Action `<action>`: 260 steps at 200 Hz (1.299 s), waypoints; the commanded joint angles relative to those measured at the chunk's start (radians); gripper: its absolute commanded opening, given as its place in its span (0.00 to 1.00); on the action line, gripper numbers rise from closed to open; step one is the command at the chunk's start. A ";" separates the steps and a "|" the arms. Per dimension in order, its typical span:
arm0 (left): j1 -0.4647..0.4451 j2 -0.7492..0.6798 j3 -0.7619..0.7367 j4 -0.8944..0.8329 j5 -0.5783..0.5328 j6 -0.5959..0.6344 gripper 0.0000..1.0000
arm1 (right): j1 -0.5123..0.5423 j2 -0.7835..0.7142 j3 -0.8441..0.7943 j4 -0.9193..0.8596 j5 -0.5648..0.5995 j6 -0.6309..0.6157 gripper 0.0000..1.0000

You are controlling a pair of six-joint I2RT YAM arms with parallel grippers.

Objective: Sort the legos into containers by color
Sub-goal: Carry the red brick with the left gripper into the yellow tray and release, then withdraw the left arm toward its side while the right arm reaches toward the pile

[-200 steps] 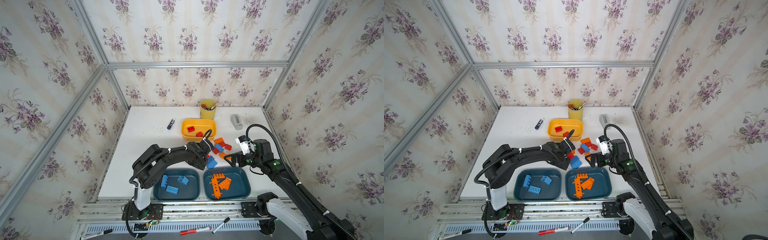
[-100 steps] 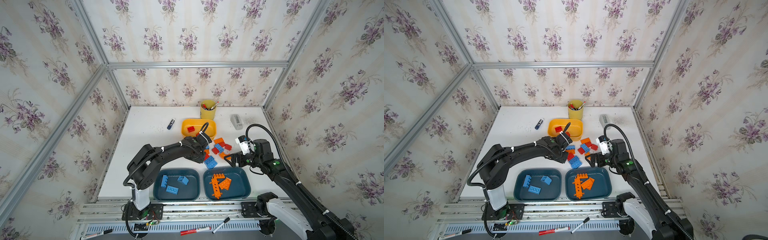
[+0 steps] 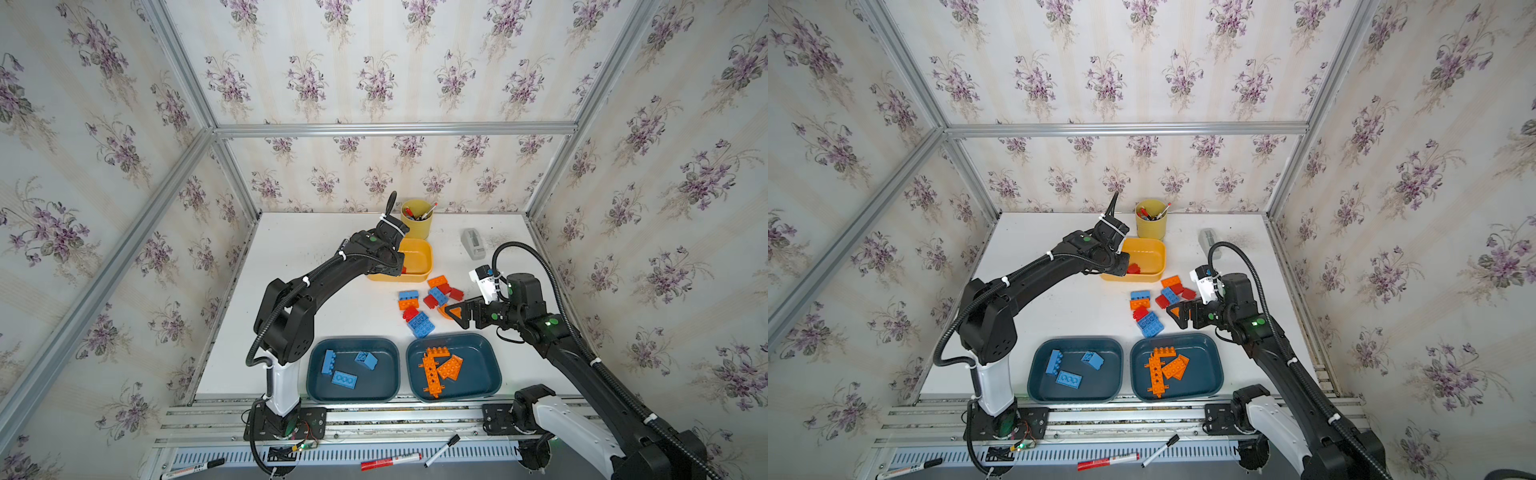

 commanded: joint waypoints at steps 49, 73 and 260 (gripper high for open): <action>0.047 0.269 0.307 -0.004 0.071 0.017 0.32 | 0.000 -0.012 0.009 0.028 -0.017 0.020 1.00; 0.054 0.341 0.376 -0.004 0.091 0.016 0.39 | 0.000 -0.024 0.006 0.018 -0.011 0.020 1.00; 0.130 -0.562 -0.571 0.244 0.447 0.115 0.99 | 0.101 0.282 0.254 -0.043 0.005 -0.368 0.96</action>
